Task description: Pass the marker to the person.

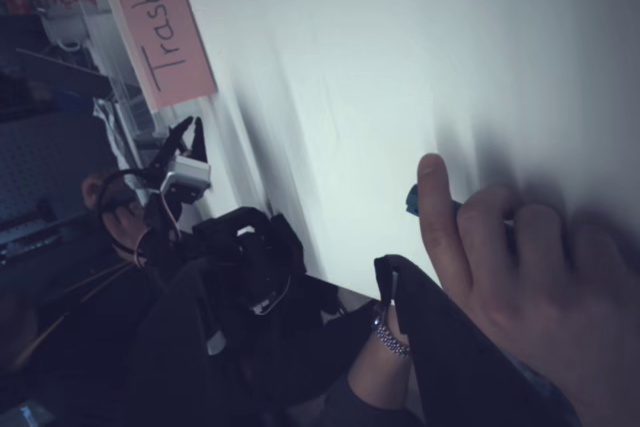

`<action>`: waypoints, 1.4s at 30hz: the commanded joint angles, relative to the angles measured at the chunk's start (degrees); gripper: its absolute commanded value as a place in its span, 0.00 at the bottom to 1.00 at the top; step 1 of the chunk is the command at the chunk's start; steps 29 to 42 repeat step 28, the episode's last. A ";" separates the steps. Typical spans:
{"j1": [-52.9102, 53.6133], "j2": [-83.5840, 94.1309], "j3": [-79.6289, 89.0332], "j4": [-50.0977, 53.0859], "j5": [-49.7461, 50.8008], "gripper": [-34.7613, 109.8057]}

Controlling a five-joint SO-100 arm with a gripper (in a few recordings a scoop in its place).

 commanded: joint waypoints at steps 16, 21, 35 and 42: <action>0.35 4.92 0.53 0.88 0.62 0.48; 0.44 5.01 0.62 1.23 0.70 0.48; 1.14 7.21 2.81 0.97 0.35 0.48; 1.14 7.21 2.81 0.97 0.35 0.48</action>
